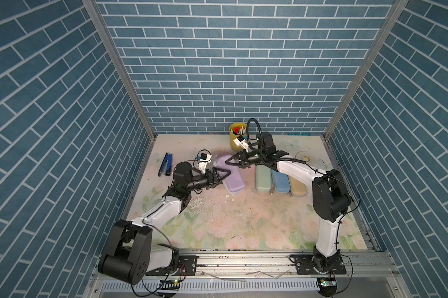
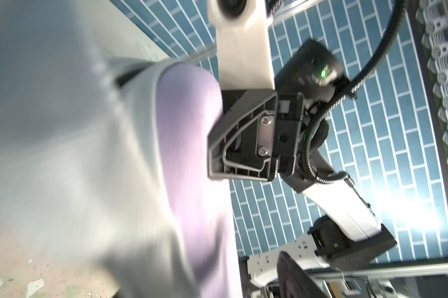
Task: Put umbrellas into zippered umbrella sleeves
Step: Adjust the umbrella sleeve.
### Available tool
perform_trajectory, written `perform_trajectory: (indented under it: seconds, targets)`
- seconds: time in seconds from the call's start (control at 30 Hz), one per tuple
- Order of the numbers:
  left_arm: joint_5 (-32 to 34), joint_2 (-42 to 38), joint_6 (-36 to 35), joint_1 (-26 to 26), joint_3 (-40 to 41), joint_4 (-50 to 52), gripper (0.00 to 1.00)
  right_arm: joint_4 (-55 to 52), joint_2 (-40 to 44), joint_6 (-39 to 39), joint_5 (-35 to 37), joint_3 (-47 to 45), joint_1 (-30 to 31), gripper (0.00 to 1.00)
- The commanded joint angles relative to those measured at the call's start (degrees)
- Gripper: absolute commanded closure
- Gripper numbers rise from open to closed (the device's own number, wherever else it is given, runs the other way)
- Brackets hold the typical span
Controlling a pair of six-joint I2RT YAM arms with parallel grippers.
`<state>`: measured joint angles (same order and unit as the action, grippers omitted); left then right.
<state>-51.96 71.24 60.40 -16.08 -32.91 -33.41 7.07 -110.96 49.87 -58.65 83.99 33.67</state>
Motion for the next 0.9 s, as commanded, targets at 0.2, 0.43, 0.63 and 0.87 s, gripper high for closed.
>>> perform_trajectory:
  seconds: [0.2,0.43,0.63,0.87]
  targets:
    - [26.8,-5.5,8.5,-6.6,10.6,-8.7,0.18,27.4,9.1,29.1,38.5,-15.1,2.2,0.89]
    - [31.1,0.5,12.8,-9.3,12.3,-17.5,0.20,29.7,9.9,35.1,43.6,-18.1,6.1,0.91]
    - [32.7,7.1,17.5,-9.3,11.6,-28.5,0.38,31.1,10.4,38.3,46.8,-20.6,8.6,0.87]
    - [32.5,7.9,18.6,-8.1,11.1,-30.3,0.63,20.0,14.1,25.5,36.8,-22.7,5.1,0.52]
